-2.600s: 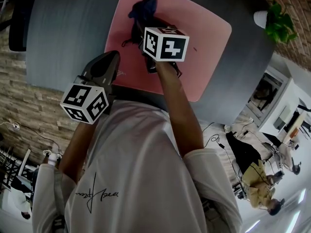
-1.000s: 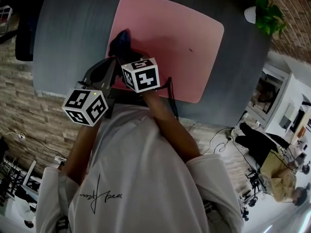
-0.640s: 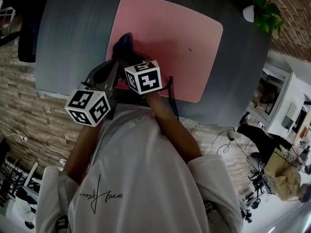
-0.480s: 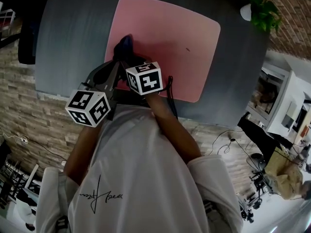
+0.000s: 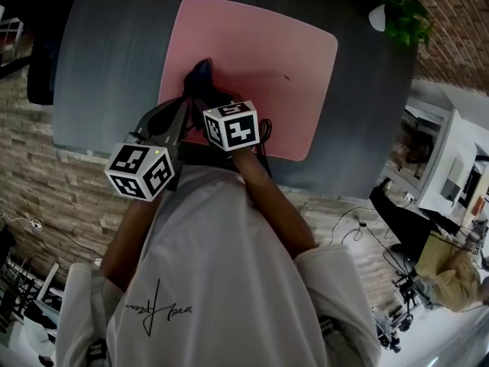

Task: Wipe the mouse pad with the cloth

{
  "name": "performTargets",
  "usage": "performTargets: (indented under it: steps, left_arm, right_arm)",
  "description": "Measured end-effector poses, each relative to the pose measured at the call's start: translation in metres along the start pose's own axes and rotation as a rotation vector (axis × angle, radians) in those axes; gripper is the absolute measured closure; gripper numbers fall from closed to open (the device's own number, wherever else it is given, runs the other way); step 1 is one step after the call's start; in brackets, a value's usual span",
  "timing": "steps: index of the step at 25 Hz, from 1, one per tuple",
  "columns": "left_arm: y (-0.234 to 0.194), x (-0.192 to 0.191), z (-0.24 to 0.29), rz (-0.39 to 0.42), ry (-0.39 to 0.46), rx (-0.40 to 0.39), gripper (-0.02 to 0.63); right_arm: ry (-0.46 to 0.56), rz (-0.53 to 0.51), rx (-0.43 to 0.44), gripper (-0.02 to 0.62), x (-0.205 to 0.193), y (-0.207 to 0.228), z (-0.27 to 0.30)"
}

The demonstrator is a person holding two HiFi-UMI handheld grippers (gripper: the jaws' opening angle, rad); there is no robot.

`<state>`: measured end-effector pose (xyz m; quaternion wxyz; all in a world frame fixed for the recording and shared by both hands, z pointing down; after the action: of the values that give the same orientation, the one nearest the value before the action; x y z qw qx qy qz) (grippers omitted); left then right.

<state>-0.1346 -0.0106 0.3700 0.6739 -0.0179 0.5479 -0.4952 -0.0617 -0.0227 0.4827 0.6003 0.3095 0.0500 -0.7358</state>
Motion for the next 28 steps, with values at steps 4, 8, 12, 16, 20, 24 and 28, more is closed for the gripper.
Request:
performTargets:
  steps: [4,8,12,16,20,24,28]
  left_arm:
    - [0.002,-0.003,0.005,-0.006,-0.001,-0.003,0.595]
    - [0.001,-0.004,0.005,-0.009,-0.005,-0.005,0.595]
    - [0.005,-0.002,0.010,0.003,-0.011,-0.012,0.595]
    - [0.009,-0.002,0.014,-0.020,-0.003,-0.028,0.595]
    - [0.012,-0.001,0.019,-0.008,-0.008,-0.035,0.595]
    - [0.014,-0.004,0.022,0.002,-0.029,-0.040,0.595]
    - [0.014,-0.006,0.025,0.002,-0.042,-0.042,0.595]
  right_arm:
    - [0.007,0.020,-0.009,0.463,-0.002,0.013,-0.006]
    - [0.011,0.038,-0.011,0.463,-0.005,0.017,-0.008]
    - [0.015,0.050,-0.018,0.463,-0.007,0.025,-0.012]
    - [0.016,0.065,-0.030,0.463,-0.009,0.034,-0.017]
    - [0.018,0.071,-0.033,0.463,-0.011,0.042,-0.020]
    - [0.018,0.080,-0.036,0.463,-0.012,0.049,-0.024]
    - [0.020,0.085,-0.048,0.462,-0.013,0.058,-0.029]
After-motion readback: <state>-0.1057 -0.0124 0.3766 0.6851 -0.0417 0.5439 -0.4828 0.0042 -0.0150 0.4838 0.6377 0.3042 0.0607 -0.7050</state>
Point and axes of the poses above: the fingertips, and each gripper's own axes: z forward along the fingers, y to its right, x out of its top, the point moved 4 cm from there along -z, backward along the fingers, and after that the axes turned 13 degrees about -x, right-handed, at the moved point
